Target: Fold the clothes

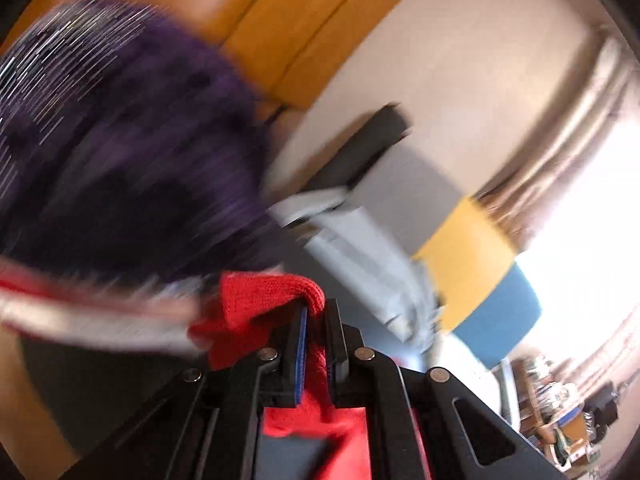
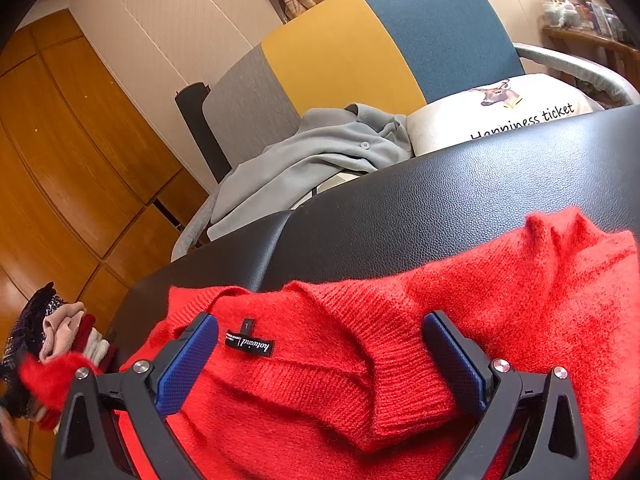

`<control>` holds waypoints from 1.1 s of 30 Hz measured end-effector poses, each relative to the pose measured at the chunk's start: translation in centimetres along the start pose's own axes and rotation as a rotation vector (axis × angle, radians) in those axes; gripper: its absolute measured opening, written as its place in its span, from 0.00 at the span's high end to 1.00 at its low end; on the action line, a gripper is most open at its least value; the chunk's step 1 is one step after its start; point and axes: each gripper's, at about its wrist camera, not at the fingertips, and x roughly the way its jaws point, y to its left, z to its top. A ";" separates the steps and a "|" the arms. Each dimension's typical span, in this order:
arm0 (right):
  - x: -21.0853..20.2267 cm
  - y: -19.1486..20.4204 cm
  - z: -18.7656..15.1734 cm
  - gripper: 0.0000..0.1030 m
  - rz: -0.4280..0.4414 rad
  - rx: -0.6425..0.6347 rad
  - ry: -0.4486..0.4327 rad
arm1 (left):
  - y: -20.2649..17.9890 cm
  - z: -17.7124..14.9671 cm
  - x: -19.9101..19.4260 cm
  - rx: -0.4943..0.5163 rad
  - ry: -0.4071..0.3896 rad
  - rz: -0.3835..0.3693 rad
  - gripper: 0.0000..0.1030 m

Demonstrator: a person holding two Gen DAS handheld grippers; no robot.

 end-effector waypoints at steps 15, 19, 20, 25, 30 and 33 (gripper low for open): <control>0.0 -0.2 -0.1 0.00 0.016 0.011 -0.006 | -21.3 -12.9 7.0 0.598 0.300 -0.478 0.94; 0.0 -0.2 0.0 0.00 0.016 0.012 -0.005 | -19.9 -18.8 11.7 0.635 0.462 -0.420 0.93; 0.0 -0.2 0.0 0.00 0.017 0.013 -0.005 | -18.9 -19.6 12.5 0.618 0.502 -0.406 0.90; 0.0 -0.3 0.0 0.00 0.027 0.024 -0.003 | -12.6 -20.2 11.2 0.412 0.601 -0.395 0.77; 0.2 0.1 0.0 0.00 0.012 0.017 0.009 | -5.1 -20.2 7.2 0.288 0.572 -0.332 0.73; 0.4 0.6 0.1 0.00 -0.021 -0.009 0.027 | -2.5 -20.7 5.8 0.363 0.534 -0.214 0.73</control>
